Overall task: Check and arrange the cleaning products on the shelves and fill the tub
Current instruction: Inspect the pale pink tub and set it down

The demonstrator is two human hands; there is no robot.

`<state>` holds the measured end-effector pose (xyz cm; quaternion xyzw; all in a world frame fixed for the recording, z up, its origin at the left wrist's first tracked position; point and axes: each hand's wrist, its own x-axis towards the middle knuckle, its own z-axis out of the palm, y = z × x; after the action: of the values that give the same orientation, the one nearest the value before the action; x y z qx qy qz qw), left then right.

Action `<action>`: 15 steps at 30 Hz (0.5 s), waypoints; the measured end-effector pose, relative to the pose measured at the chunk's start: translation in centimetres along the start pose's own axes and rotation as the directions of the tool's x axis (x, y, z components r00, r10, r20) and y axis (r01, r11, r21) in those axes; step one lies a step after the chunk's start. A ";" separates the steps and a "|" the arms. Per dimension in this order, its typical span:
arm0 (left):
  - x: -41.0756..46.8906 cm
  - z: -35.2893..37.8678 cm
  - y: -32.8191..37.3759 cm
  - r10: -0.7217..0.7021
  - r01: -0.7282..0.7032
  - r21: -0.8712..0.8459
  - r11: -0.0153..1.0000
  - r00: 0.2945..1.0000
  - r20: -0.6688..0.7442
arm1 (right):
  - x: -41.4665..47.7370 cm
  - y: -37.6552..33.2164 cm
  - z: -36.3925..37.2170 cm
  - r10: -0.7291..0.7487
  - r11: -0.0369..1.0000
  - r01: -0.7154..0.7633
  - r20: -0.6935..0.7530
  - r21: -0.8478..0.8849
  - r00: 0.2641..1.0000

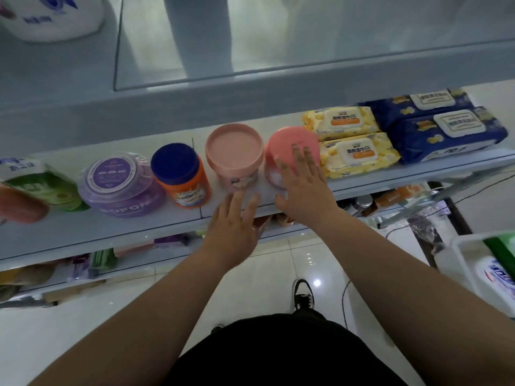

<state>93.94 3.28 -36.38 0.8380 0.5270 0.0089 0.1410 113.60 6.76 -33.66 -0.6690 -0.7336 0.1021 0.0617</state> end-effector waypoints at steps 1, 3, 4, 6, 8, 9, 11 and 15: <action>0.3 0.6 0.5 -0.009 0.008 0.017 1.000 0.998 0.054 | 0.5 1.2 -0.5 0.020 1.000 -0.020 0.009 0.022 1.000; 1.2 1.8 0.9 -0.028 0.014 0.077 0.997 0.982 0.186 | 2.1 3.7 -1.4 0.024 0.999 -0.026 0.054 0.035 0.998; 1.9 2.0 1.0 -0.034 0.013 0.096 0.995 0.974 0.226 | 3.1 4.6 -1.7 0.009 1.000 -0.011 0.076 0.028 0.997; 3.0 2.4 1.5 -0.066 0.034 0.120 0.992 0.960 0.274 | 4.9 6.0 -2.2 -0.028 1.000 0.027 0.122 0.011 0.992; 3.9 2.8 1.9 -0.117 0.074 0.147 0.986 0.942 0.314 | 6.4 6.6 -2.3 -0.069 0.998 0.065 0.161 0.026 0.985; 4.3 3.0 2.2 -0.142 0.091 0.167 0.982 0.935 0.326 | 7.1 6.8 -2.5 -0.078 0.996 0.072 0.179 0.044 0.981; 4.9 3.1 2.8 -0.179 0.121 0.190 0.974 0.927 0.330 | 8.1 7.3 -2.7 -0.085 0.993 0.064 0.212 0.100 0.974; 5.3 3.1 3.4 -0.222 0.159 0.203 0.966 0.914 0.340 | 9.0 8.1 -2.9 -0.135 0.980 0.096 0.221 0.177 0.966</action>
<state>99.82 5.86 -39.18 0.7788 0.5705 -0.2035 0.1630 121.21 16.54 -33.10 -0.6012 -0.7627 0.2356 0.0367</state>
